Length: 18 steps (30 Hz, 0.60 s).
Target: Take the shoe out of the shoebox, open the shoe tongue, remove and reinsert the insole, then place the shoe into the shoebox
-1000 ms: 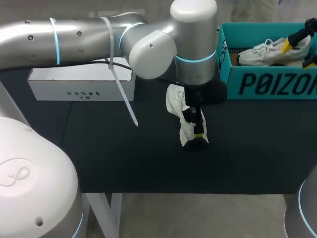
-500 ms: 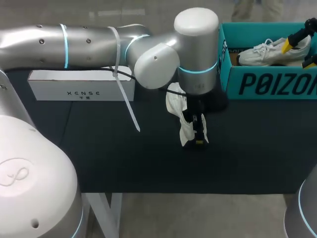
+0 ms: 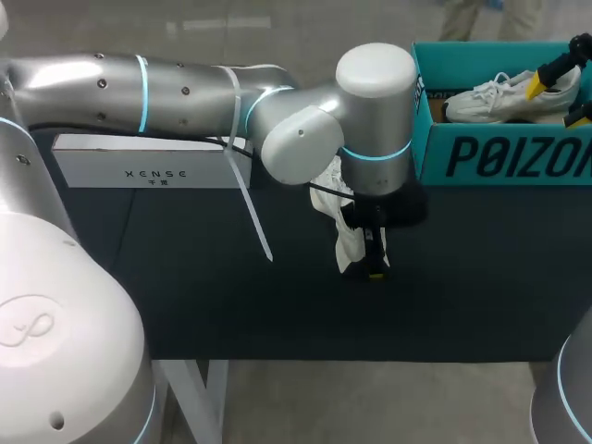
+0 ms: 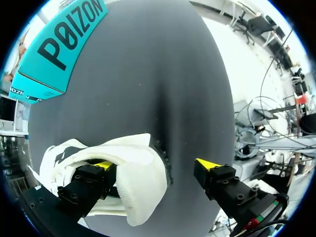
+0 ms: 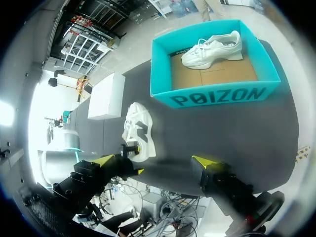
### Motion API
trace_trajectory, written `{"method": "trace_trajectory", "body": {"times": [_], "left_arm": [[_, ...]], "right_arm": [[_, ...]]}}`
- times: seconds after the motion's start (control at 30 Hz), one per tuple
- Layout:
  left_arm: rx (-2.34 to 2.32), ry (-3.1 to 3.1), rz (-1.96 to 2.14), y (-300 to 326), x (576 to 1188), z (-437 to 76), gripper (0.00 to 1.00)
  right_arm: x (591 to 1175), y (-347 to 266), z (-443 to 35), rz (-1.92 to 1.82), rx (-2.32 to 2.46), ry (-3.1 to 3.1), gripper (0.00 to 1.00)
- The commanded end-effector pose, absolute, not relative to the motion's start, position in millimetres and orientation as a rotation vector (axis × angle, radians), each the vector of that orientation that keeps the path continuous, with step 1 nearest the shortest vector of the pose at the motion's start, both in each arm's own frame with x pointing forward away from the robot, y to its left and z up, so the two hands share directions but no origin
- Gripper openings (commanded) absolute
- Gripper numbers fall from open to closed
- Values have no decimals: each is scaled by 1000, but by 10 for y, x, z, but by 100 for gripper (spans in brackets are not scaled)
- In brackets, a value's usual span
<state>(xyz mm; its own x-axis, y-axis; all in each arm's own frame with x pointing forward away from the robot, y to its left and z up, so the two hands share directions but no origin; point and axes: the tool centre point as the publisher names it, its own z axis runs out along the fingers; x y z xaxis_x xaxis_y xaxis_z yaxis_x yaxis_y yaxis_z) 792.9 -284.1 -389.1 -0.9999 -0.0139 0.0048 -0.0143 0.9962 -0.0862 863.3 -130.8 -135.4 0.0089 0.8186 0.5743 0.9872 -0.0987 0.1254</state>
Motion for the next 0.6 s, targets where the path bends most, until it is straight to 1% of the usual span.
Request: {"method": "trace_trajectory", "body": {"times": [0.03, 0.33, 0.4, 0.43, 0.47, 0.5, 0.53, 0.57, 0.6], "left_arm": [[23, -3145, 117, -2888, 7925, -4001, 100], [63, -3160, 62, -2789, 8017, -4117, 100], [66, -3162, 51, -2776, 8038, -4153, 99], [73, -3161, 45, -2773, 8057, -4177, 95], [73, -3162, 44, -2771, 8065, -4188, 85], [95, -3153, 32, -2769, 8080, -4208, 58], [94, -3153, 37, -2769, 8081, -4209, 38], [111, -3150, 32, -2764, 8082, -4205, 5], [105, -3143, 47, -2754, 8083, -4192, 0]], "right_arm": [[8640, -1308, -1356, -755, -1979, -1865, 100], [8640, -1308, -1356, -755, -1979, -1865, 100], [8640, -1308, -1356, -755, -1979, -1865, 100], [8640, -1308, -1356, -755, -1979, -1865, 100], [8640, -1308, -1356, -755, -1979, -1865, 100], [8640, -1308, -1356, -755, -1979, -1865, 100], [8640, -1308, -1356, -755, -1979, -1865, 100], [8640, -1308, -1356, -755, -1979, -1865, 100], [8640, -1308, -1356, -755, -1979, -1865, 100]]}}
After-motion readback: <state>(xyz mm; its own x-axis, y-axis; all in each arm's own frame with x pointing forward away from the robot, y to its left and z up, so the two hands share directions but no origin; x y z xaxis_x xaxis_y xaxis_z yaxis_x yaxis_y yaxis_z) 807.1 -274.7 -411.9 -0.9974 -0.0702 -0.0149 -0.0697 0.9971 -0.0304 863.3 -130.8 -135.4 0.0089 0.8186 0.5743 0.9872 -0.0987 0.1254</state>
